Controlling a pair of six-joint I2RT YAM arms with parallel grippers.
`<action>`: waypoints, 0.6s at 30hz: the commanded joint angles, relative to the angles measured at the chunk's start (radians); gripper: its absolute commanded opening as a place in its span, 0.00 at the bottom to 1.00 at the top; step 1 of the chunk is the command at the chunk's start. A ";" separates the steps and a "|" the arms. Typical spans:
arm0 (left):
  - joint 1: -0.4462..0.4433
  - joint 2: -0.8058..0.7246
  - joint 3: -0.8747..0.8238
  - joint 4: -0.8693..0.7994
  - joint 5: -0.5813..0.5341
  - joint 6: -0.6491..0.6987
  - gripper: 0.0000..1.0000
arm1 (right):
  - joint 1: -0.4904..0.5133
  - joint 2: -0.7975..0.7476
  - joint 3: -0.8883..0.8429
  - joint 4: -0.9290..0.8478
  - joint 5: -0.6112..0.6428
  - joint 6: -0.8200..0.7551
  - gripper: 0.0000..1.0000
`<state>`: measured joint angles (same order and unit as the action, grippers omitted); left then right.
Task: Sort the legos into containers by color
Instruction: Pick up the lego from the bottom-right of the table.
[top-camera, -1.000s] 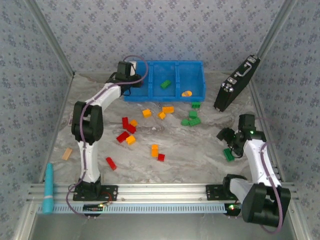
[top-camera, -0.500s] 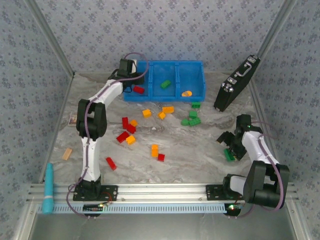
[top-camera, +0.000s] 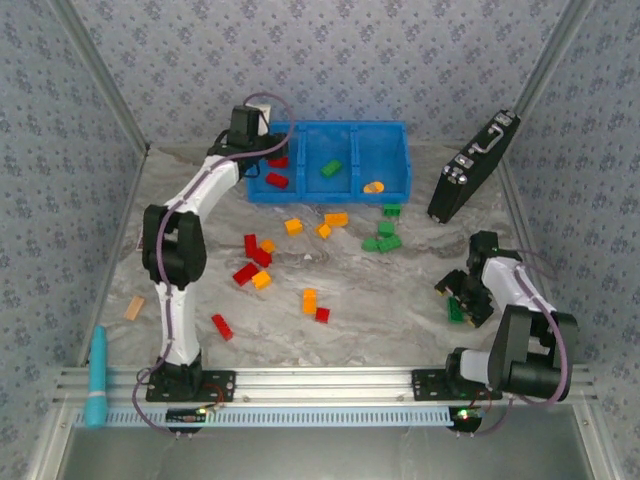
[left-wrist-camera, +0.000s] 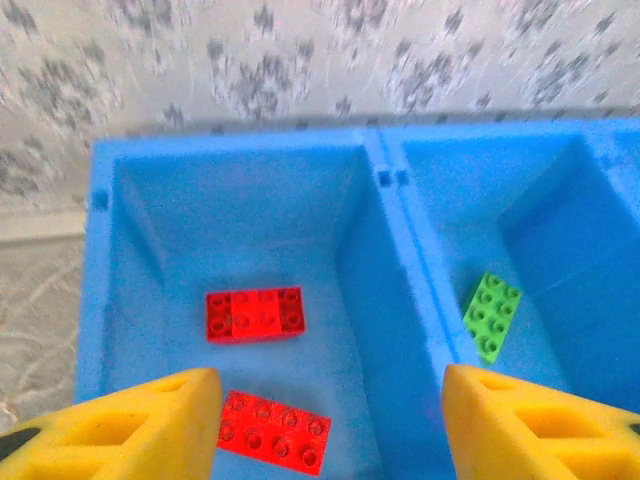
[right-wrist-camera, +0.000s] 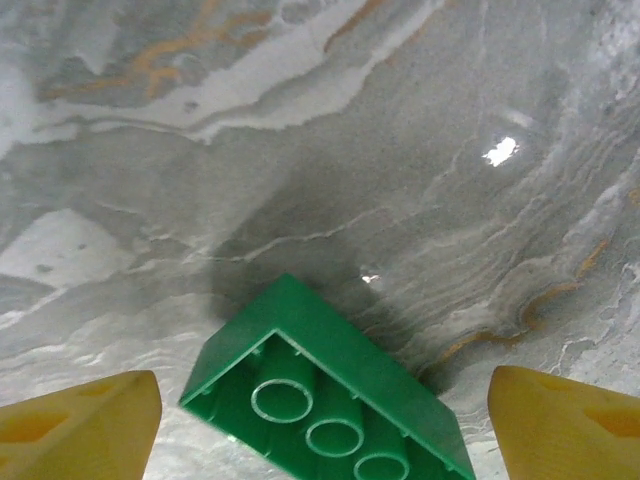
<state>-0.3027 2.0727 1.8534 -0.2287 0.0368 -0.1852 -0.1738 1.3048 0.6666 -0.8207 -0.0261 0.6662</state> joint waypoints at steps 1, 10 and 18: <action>0.009 -0.069 -0.038 0.041 0.015 0.039 0.60 | 0.025 0.028 0.024 -0.022 0.051 0.029 0.85; 0.046 -0.226 -0.176 0.061 0.005 0.041 0.61 | 0.052 0.087 0.002 0.048 0.077 0.013 0.64; 0.047 -0.436 -0.350 -0.008 -0.040 0.038 0.62 | 0.062 0.095 0.000 0.114 0.072 -0.064 0.42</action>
<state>-0.2543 1.7287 1.5345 -0.1986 0.0273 -0.1642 -0.1150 1.3773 0.6704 -0.7757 0.0135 0.6449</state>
